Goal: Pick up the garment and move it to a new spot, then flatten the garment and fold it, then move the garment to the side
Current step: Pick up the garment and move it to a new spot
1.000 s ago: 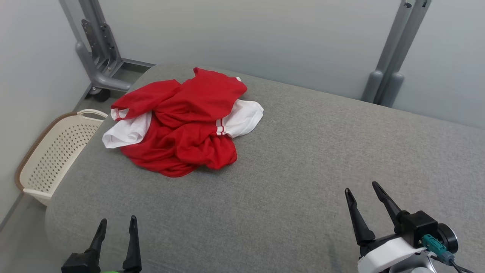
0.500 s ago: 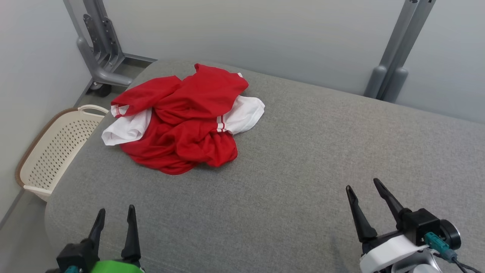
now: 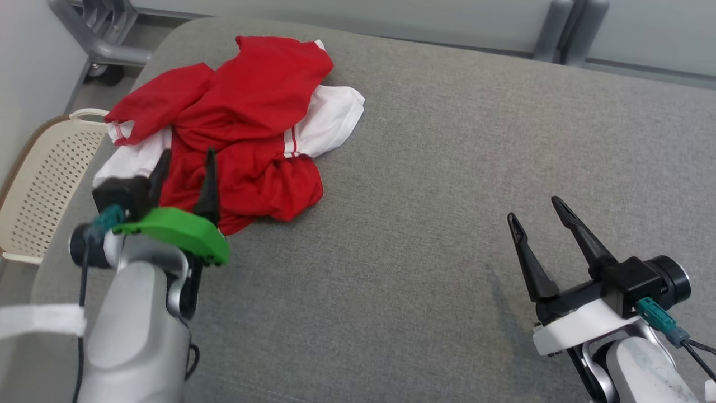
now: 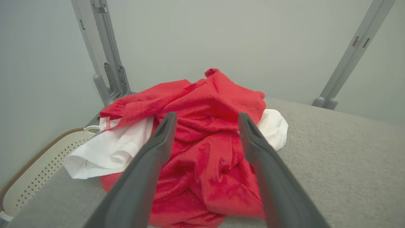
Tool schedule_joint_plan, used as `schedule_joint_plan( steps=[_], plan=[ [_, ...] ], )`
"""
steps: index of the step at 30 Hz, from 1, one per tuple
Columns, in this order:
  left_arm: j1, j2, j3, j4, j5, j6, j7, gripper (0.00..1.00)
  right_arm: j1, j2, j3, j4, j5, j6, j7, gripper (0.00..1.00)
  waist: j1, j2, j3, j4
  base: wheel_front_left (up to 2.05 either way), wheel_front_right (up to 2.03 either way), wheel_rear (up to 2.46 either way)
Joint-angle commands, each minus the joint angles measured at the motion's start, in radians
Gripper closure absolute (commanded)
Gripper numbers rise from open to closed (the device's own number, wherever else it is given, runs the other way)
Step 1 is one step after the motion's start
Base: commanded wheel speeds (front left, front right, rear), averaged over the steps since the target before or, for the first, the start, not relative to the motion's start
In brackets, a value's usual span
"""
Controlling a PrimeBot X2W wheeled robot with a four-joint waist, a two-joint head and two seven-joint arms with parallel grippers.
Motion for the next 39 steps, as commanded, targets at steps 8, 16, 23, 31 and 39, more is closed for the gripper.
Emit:
schedule_joint_plan(
  steps=[8,16,23,31,39],
  plan=[
    [-0.349,0.055,-0.028,0.196,-0.014,0.009,0.274,0.00,-0.062,0.008,0.007,-0.035,0.003,0.000,-0.003,0.00,-0.0001,0.0112,0.146,-0.131,0.00,0.00,0.00],
    [-0.488,0.125,-0.044,0.340,0.019,0.062,0.448,0.00,-0.090,0.031,0.011,-0.041,0.008,0.000,-0.003,0.00,-0.0001,0.0112,0.194,-0.214,0.00,0.00,0.00],
    [-0.495,0.213,-0.070,0.464,0.062,0.086,0.509,0.00,-0.086,0.056,0.025,-0.035,0.019,0.000,-0.003,0.00,-0.0001,0.0112,0.218,-0.307,0.00,0.00,0.00],
    [-0.531,0.235,-0.122,0.524,0.100,0.089,0.498,1.00,-0.063,0.066,-0.012,-0.032,0.020,0.000,-0.003,0.00,-0.0001,0.0112,0.203,-0.321,0.00,0.00,0.00],
    [-0.594,0.223,-0.126,0.487,0.089,0.096,0.409,1.00,-0.010,0.089,-0.029,-0.010,0.027,0.000,-0.003,0.00,-0.0001,0.0112,0.104,-0.269,0.00,0.00,0.00]
  ],
)
